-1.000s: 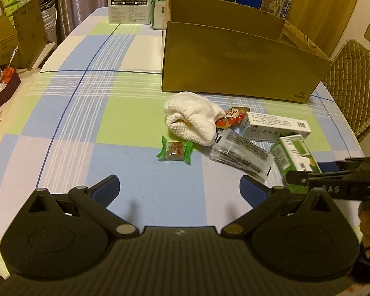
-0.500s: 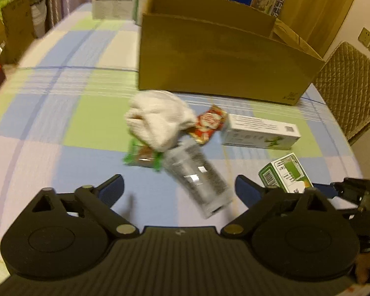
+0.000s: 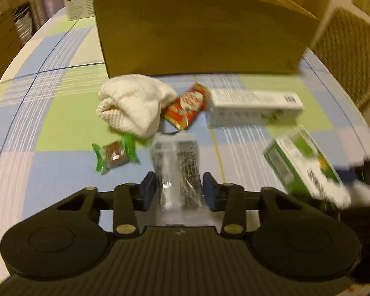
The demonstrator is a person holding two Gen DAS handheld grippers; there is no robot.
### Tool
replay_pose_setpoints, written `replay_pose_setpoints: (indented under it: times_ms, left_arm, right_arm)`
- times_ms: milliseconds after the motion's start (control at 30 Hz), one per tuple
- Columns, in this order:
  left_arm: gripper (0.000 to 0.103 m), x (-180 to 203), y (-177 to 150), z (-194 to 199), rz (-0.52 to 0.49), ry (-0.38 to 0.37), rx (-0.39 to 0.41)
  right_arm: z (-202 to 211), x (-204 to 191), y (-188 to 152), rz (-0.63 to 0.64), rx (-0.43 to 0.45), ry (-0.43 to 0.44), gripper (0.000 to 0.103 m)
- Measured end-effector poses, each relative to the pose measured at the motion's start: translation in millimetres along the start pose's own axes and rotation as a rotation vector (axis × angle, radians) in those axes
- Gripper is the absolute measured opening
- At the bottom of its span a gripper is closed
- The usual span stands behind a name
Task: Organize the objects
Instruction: 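Grasp the green-and-white medicine box with the right gripper while the left grasps the snack packet, then lift the medicine box and snack packet with both grippers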
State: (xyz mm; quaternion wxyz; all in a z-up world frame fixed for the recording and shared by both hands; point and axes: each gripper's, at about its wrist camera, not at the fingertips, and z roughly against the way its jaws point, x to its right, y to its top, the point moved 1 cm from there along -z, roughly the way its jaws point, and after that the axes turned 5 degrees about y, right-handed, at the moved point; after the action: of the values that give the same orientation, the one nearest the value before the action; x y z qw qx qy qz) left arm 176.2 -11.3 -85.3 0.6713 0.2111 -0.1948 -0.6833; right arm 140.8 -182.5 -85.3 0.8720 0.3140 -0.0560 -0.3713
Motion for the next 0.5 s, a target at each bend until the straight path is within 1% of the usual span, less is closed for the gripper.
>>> replay_pose_setpoints:
  times_ms: [67, 167, 233, 333, 500]
  left_arm:
    - [0.034, -2, -7, 5, -0.005, -0.009, -0.008]
    - [0.036, -4, -10, 7, -0.017, -0.009, 0.002]
    - [0.038, -5, -8, 4, -0.027, -0.005, 0.008]
    - [0.038, -3, -4, 0, -0.049, -0.007, 0.009]
    - [0.039, 0, -1, -4, -0.074, -0.007, 0.022]
  right_arm:
    - [0, 1, 0, -0.010, 0.005, 0.005, 0.055]
    - [0, 3, 1, -0.030, 0.014, 0.009, 0.055]
    - [-1, 3, 1, -0.037, 0.022, 0.009, 0.057]
    - [-2, 4, 1, -0.040, 0.027, 0.003, 0.060]
    - [-3, 5, 1, -0.042, 0.035, -0.001, 0.062]
